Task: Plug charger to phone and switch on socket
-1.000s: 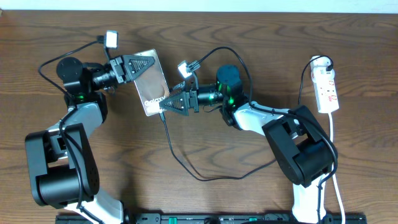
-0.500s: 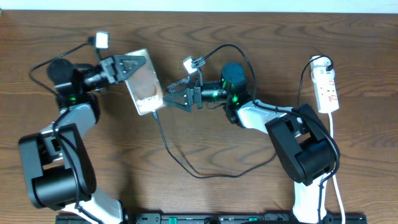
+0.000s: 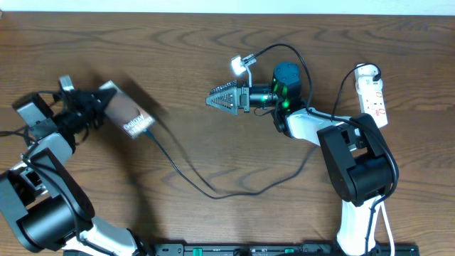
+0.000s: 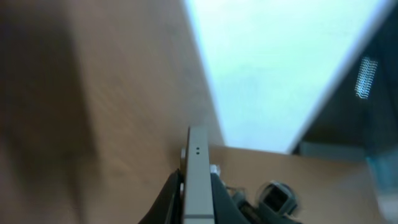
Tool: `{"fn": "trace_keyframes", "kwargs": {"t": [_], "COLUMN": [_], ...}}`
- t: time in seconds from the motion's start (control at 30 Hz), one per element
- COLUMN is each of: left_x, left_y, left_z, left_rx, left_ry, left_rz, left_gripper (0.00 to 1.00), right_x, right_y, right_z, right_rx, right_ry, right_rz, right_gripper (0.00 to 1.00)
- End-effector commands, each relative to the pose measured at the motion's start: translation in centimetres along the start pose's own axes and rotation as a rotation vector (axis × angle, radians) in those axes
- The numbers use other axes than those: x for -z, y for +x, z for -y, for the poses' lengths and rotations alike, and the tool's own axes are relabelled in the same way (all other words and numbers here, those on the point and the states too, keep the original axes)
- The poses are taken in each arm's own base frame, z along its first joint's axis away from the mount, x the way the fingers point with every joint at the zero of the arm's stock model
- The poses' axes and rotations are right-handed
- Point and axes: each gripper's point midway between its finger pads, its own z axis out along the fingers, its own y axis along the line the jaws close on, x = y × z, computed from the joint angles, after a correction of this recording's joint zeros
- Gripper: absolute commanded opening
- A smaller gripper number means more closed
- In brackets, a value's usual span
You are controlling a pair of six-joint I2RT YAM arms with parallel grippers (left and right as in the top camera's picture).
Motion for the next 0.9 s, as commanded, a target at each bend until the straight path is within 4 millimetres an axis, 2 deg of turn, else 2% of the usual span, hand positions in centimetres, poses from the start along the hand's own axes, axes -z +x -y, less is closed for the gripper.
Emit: {"fn": "trace_keyframes", "kwargs": {"t": [0.0,0.03,0.07,0.2,0.57,0.87], "left_x": [-0.3,-0.3,-0.1,0.8,-1.1,-0.9], "left_y": [-0.2,0.0,0.2,0.8,2.8,3.5], "left_z": [-3.2,-4.1,-6.2,-10.4,-11.0,-11.4], "left_rx": [-0.135,-0.122,-0.087,-0.043,-0.111,-0.093], "left_ry": [-0.186,-0.235,-0.348,-0.628,-0.726,-0.751], "left_rz": [0.054,0.058,0.080,0.132,0.087,0.071], "left_gripper": [0.07,0.08,0.07,0.08,0.07,0.08], "right_x": [0.0,0.0,0.0,-0.1,-0.1,-0.1], "right_y": [-0.2,-0.2,-0.2,-0.1,0.3,0.4], "right_z": [-1.1,-1.1,-1.1,-1.2,-1.4,-1.5], "right_rx": [0.023,0.023,0.031,0.039,0.042,0.040], "right_ry": [-0.032,-0.032,-0.033,-0.038,-0.052,-0.056], "right_rz": [-0.025,-0.025,-0.026,-0.032,-0.051,-0.057], "right_gripper": [0.99,0.99,0.99,0.99,0.99,0.99]}}
